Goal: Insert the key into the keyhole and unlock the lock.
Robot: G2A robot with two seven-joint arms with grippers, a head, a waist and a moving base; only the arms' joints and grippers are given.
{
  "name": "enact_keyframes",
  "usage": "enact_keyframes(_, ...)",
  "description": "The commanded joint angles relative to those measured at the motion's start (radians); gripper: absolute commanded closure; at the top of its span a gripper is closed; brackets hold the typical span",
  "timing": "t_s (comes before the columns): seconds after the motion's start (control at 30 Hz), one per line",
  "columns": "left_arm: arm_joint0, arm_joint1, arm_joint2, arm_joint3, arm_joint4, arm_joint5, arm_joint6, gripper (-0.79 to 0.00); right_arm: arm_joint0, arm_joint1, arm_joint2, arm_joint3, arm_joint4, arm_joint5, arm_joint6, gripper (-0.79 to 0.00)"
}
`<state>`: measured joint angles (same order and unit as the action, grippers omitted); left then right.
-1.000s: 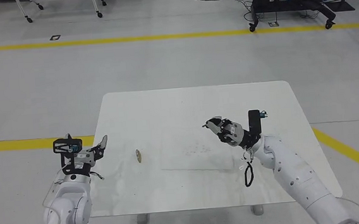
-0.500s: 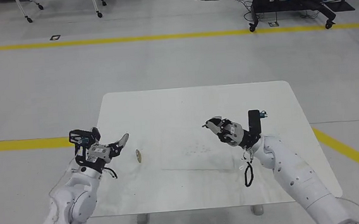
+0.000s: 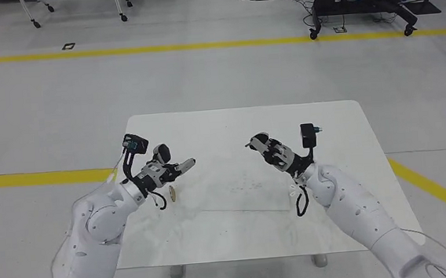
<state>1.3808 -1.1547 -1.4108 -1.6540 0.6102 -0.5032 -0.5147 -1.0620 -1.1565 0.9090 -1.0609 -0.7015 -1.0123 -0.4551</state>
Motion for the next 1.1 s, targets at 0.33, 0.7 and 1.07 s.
enact_keyframes(0.33,-0.194,-0.006,0.052,0.333,-0.891,0.037,-0.543,-0.785,0.001,-0.026,-0.050,-0.012,0.193,0.045,0.158,0.000)
enact_keyframes(0.7,-0.269,-0.019,0.118,0.472,-1.034,-0.141,-0.655,-0.717,0.083,-0.108,-0.190,0.069,0.548,0.042,0.365,0.000)
enact_keyframes(1.07,-0.255,-0.019,0.156,0.446,-0.910,-0.189,-0.545,-0.548,0.141,-0.178,-0.262,0.173,0.666,0.024,0.482,0.000)
